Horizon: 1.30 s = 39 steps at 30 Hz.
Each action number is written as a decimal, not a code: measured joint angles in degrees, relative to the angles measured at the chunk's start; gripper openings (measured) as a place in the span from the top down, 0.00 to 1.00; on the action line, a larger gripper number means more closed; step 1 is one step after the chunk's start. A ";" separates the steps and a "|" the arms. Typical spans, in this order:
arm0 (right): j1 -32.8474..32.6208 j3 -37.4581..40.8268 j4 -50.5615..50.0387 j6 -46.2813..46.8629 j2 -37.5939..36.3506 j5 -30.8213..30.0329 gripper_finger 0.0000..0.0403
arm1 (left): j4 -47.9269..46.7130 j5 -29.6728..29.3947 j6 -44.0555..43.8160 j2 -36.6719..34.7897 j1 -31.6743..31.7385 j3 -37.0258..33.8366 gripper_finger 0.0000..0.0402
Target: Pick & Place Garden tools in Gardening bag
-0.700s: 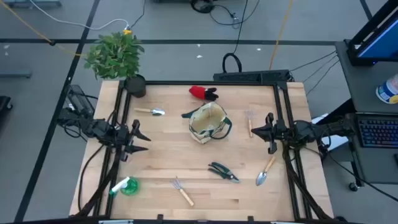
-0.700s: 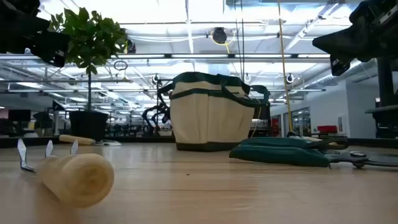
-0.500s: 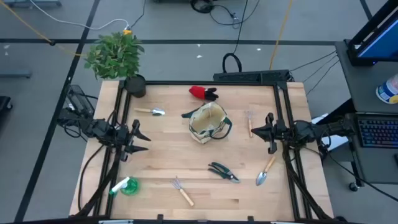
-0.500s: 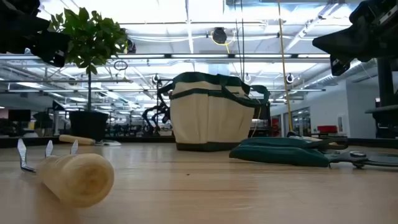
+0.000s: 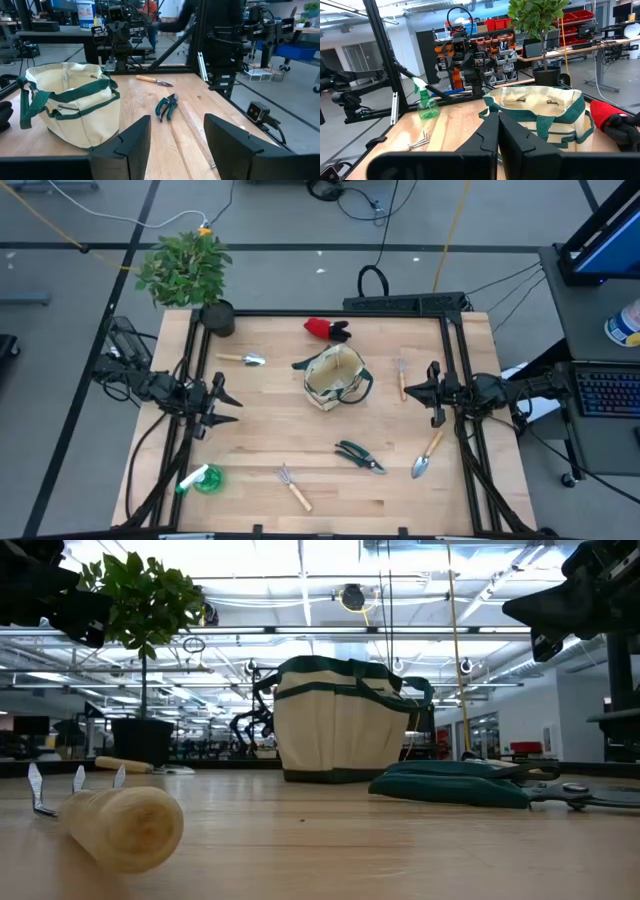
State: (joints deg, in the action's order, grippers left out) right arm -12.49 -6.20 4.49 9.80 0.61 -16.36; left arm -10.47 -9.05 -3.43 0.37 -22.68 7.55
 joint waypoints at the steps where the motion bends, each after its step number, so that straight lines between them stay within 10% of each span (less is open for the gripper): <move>1: 0.01 0.00 0.00 0.00 0.01 0.00 1.00 | 0.00 -0.01 -0.01 0.01 0.00 0.01 0.52; 39: 0.02 -0.01 1.24 6.61 0.04 -2.92 1.00 | 0.02 -0.01 -0.01 0.01 0.00 0.02 0.52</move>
State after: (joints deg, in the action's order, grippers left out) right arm -12.47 -6.20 5.73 16.41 0.64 -19.28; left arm -10.46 -9.06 -3.44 0.38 -22.68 7.57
